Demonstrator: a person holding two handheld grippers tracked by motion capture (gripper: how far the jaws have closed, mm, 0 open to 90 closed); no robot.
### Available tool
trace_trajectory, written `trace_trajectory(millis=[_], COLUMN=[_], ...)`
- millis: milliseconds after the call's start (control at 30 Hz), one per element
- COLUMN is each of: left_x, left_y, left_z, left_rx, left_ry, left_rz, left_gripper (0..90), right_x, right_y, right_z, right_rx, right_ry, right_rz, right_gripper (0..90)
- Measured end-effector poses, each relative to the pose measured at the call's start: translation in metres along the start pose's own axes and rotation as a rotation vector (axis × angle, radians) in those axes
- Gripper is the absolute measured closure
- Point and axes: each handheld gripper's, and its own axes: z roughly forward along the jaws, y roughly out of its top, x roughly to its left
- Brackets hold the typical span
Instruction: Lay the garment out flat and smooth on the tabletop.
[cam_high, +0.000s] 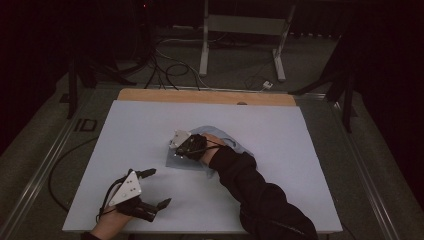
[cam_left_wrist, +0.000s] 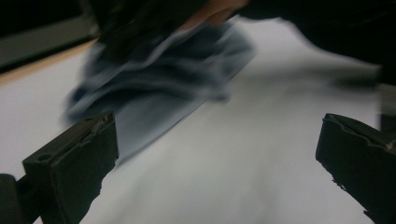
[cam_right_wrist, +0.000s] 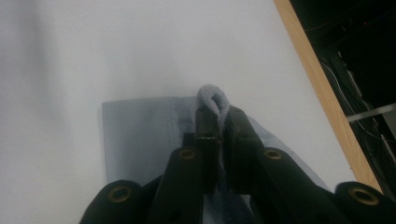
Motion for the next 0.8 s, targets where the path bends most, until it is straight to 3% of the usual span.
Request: trace_trajectory(millis=[33, 100, 200, 300, 400, 567, 800], left_x=[-0.001, 0.000, 0.000, -0.002, -0.002, -0.007, -0.016], left_y=[0.003, 0.007, 0.010, 0.017, 0.022, 0.028, 0.030], left_z=[0.006, 0.018, 0.030, 0.051, 0.063, 0.088, 0.126], left_rx=[0.022, 0.077, 0.097, 0.157, 0.167, 0.184, 0.251], left_ry=[-0.003, -0.020, -0.033, -0.065, -0.089, -0.062, -0.018], left_rz=[0.001, -0.039, -0.063, -0.024, -0.010, 0.029, 0.083], left_gripper=[1.7, 1.7, 2.1, 3.4, 3.4, 14.5, 25.8], right_x=[-0.001, -0.004, -0.009, -0.012, -0.015, -0.016, -0.019], right_y=[-0.001, -0.002, -0.004, -0.005, -0.006, -0.005, -0.006], right_z=[-0.002, -0.006, -0.012, -0.018, -0.022, -0.028, -0.031], right_rx=[-0.005, -0.019, -0.038, -0.049, -0.065, -0.068, -0.073], right_ry=[0.000, 0.000, -0.005, -0.018, -0.020, -0.032, -0.033], right_rz=[-0.002, 0.001, 0.018, 0.028, 0.025, 0.029, 0.034], right_gripper=[85.3, 85.4, 85.3, 85.3, 85.3, 85.3, 85.3])
